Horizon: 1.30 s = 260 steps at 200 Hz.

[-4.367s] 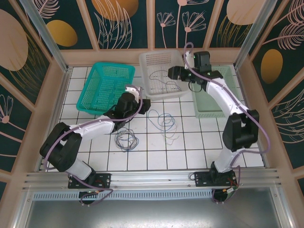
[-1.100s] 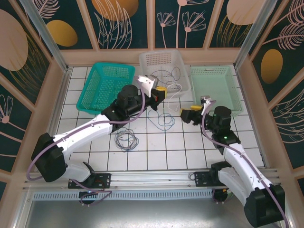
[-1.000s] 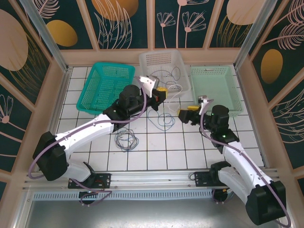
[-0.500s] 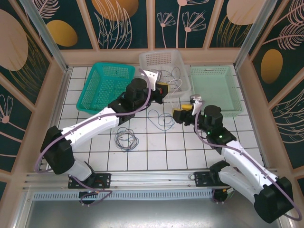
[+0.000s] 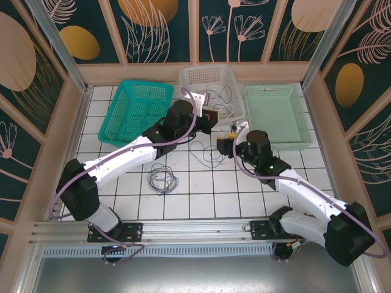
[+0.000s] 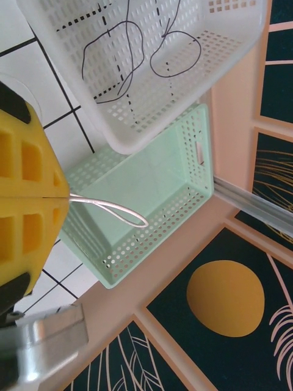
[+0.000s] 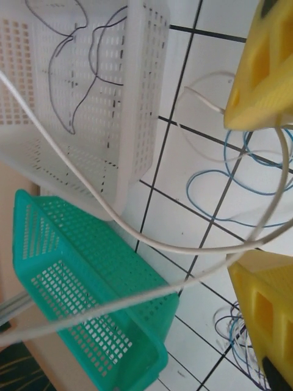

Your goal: Untangle the cables

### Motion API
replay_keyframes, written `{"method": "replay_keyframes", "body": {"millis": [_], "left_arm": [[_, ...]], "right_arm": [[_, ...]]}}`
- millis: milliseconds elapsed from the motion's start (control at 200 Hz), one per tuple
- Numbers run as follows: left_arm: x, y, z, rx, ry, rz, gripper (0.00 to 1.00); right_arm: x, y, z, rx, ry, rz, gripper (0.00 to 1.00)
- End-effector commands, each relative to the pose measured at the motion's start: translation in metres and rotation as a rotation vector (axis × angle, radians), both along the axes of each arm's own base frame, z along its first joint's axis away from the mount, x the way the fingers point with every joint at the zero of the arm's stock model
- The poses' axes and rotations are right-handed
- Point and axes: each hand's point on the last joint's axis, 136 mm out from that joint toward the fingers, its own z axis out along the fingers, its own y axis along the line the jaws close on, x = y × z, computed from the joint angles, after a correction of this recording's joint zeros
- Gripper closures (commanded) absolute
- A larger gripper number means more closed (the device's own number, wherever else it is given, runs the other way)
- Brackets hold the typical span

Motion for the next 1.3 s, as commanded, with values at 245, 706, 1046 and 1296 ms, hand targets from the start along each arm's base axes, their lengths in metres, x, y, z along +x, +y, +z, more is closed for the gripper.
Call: {"method": "replay_keyframes", "body": {"millis": [245,706,1046,1296], "left_arm": [[0.007,0.022,-0.003,0.089,-0.038,0.100,1.00],[-0.003,0.030,-0.001,0.113,-0.093,0.078,1.00],[-0.018,0.021,-0.004,0.084,-0.088,-0.014,1.00],[-0.021,0.014,0.000,0.044,-0.086,-0.051,1.00]], "right_arm": [[-0.003,-0.010,0.023,-0.010,-0.045,-0.025,0.80],[0.000,-0.035,0.015,0.045,0.067,-0.032,0.66],[0.012,-0.036,0.045,0.101,0.011,-0.057,0.39],[0.024,-0.010,0.051,0.184,0.058,0.032,0.26]]}}
